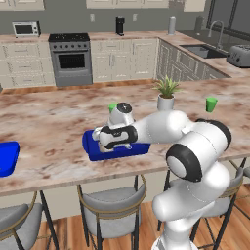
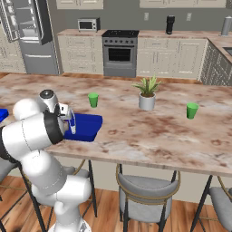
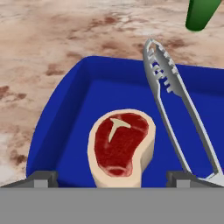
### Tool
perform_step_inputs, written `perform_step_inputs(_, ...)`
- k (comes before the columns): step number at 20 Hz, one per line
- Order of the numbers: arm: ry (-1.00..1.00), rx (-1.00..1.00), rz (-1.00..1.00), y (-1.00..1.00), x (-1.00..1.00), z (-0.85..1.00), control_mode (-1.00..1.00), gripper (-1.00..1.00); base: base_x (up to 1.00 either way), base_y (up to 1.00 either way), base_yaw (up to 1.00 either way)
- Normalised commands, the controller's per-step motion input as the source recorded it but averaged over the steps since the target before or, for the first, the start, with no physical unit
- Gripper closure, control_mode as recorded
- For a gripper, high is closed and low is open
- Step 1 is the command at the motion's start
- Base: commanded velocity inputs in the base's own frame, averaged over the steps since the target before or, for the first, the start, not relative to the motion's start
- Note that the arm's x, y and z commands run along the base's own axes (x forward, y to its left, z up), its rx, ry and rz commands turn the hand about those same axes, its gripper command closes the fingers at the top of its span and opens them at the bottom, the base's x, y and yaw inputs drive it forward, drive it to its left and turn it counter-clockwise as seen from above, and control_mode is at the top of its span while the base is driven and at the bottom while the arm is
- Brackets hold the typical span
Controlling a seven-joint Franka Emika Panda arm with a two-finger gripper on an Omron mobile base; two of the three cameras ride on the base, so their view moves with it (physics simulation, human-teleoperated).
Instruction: Gather the eggplant and sweet potato from the fridge and place them on a tray on the dining counter. Then gather the steak and chicken drumstick from the fridge and place them on the other tray.
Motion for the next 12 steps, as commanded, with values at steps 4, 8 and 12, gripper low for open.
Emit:
perform_step_inputs(4,0.0,0.02,-0.03,-0.16,-0.28,0.28,-1.0,-1.0,0.0,0.0,0.0)
perform_step_inputs(8,0.0,0.02,-0.04,-0.24,-0.72,0.12,-1.0,-1.0,0.0,0.0,0.0)
perform_step_inputs(12,0.0,0.03,-0.05,-0.3,-0.73,0.31,-1.0,-1.0,0.0,0.0,0.0)
